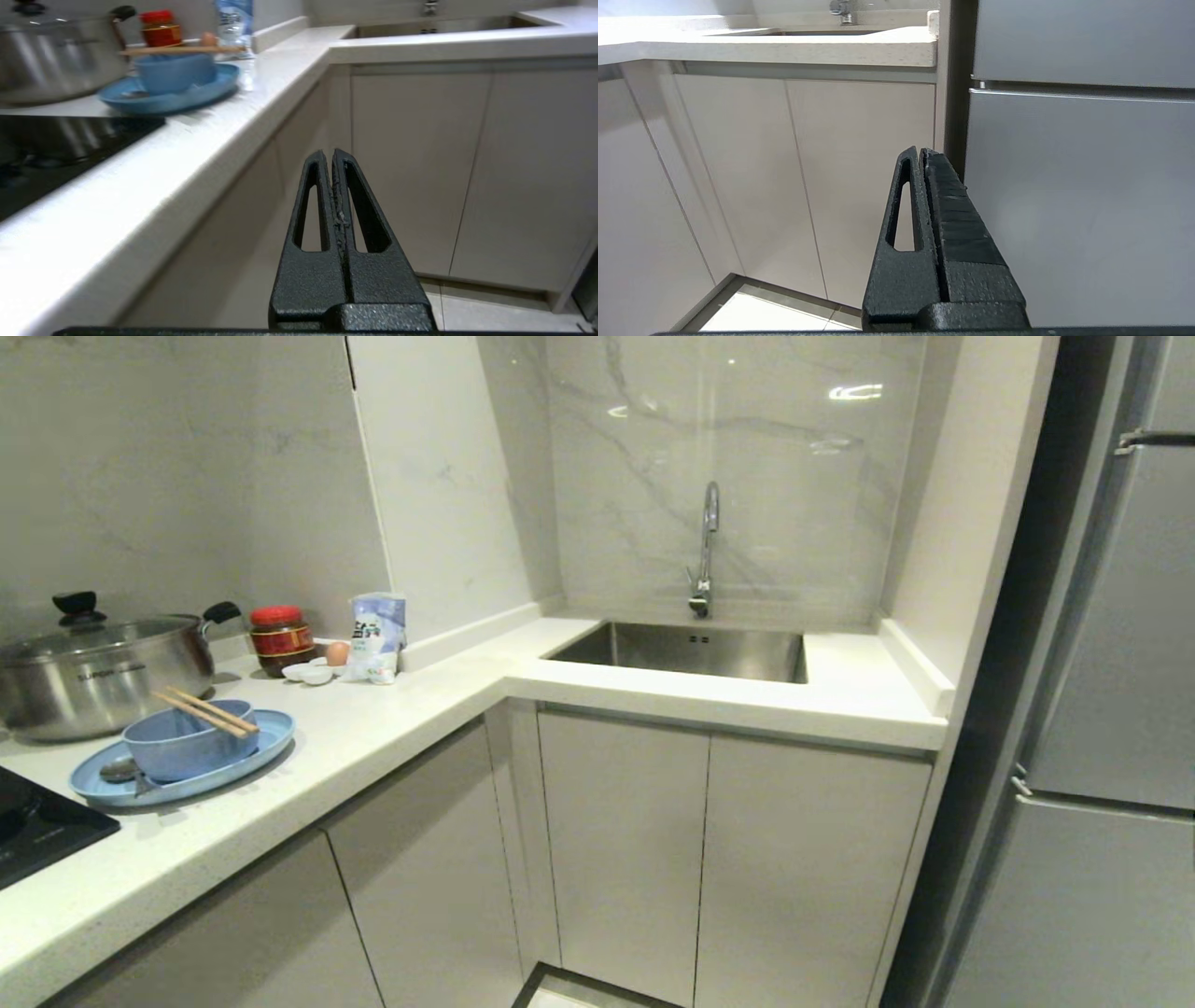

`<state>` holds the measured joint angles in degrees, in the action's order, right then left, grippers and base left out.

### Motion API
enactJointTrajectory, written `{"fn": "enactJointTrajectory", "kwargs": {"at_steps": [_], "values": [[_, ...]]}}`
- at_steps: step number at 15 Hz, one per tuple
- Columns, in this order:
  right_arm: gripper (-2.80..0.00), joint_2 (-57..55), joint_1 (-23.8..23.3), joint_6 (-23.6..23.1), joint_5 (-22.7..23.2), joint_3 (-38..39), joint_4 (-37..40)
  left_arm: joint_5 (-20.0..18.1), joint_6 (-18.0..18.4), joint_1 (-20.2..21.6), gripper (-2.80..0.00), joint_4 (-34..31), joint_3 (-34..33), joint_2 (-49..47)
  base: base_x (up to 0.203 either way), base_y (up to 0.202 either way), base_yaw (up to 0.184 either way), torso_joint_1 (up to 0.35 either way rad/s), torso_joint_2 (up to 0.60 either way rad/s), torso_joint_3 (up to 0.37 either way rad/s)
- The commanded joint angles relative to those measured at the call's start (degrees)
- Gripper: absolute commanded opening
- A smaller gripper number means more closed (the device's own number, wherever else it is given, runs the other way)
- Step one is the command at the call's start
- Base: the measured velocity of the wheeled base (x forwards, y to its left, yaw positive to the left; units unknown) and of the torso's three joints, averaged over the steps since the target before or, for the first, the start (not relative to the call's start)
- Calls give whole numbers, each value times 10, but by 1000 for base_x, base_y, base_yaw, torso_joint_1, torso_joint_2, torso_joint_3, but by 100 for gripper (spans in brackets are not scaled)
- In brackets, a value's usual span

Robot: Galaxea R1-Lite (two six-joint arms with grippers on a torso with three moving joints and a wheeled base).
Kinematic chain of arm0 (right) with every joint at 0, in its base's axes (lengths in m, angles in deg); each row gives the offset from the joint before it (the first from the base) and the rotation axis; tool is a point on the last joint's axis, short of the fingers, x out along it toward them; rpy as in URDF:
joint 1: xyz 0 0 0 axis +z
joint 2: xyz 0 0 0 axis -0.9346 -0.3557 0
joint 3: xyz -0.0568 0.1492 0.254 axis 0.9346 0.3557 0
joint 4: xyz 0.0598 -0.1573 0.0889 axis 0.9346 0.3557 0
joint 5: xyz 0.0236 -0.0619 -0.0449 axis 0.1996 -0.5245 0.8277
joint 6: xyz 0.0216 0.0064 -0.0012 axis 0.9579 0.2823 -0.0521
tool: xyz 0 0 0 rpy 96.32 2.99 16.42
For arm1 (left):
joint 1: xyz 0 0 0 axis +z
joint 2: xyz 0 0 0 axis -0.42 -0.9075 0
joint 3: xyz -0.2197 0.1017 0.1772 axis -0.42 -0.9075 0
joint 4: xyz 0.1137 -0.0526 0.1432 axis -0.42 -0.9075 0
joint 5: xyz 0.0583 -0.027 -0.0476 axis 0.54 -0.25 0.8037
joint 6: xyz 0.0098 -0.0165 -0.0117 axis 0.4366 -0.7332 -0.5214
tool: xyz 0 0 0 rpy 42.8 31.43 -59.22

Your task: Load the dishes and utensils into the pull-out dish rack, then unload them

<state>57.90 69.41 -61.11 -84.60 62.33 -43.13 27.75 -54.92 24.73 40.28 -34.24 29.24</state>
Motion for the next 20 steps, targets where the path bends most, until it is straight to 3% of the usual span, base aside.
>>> {"fn": "enactJointTrajectory", "kwargs": {"at_steps": [1, 6, 10, 14, 20], "values": [[-280, 0, 0, 0, 0, 15, -1, -9, -7, 1, -280, 31, -84, 66, 0, 0, 0, 0, 0, 0], [-280, 0, 0, 0, 0, 15, -1, -11, -15, 1, -280, 217, -283, 69, 0, 0, 0, 0, 0, 0], [-280, 0, 0, 0, 0, 15, -1, -9, -25, 1, -280, 227, -281, 70, 0, 0, 0, 0, 0, 0], [-280, 0, 0, 0, 0, 15, -1, 7, -58, 1, -280, 228, -281, 70, 0, 0, 0, 0, 0, 0], [-280, 0, 0, 0, 0, 15, -1, 7, -58, 1, -280, 228, -281, 70, 0, 0, 0, 0, 0, 0]]}}
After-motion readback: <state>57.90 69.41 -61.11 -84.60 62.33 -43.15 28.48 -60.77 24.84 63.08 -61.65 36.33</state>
